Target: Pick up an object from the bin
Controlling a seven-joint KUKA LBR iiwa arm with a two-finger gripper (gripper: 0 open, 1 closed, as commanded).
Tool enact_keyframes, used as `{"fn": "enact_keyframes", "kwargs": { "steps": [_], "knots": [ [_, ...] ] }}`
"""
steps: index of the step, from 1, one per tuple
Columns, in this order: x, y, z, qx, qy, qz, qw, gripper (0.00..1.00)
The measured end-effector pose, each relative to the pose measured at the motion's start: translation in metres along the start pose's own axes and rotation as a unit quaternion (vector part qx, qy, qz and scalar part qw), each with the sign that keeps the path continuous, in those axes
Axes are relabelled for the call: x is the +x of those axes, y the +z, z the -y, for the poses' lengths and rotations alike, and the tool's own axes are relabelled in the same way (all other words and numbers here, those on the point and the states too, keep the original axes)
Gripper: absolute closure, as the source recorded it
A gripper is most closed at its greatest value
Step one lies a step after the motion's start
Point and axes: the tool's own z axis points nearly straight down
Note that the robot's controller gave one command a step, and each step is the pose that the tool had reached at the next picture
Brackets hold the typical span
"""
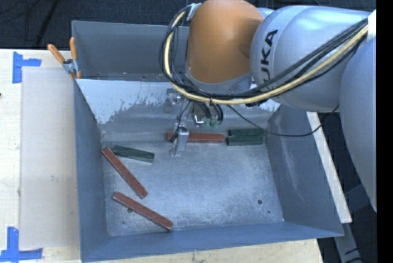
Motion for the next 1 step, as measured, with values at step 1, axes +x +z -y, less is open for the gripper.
{"fn": "enact_keyframes", "kwargs": {
  "steps": [1],
  "knots": [
    [-0.0024, 0.1481, -0.0171, 0.0, -0.011, 0.0001, 0.9999, 0.0]
  ]
}}
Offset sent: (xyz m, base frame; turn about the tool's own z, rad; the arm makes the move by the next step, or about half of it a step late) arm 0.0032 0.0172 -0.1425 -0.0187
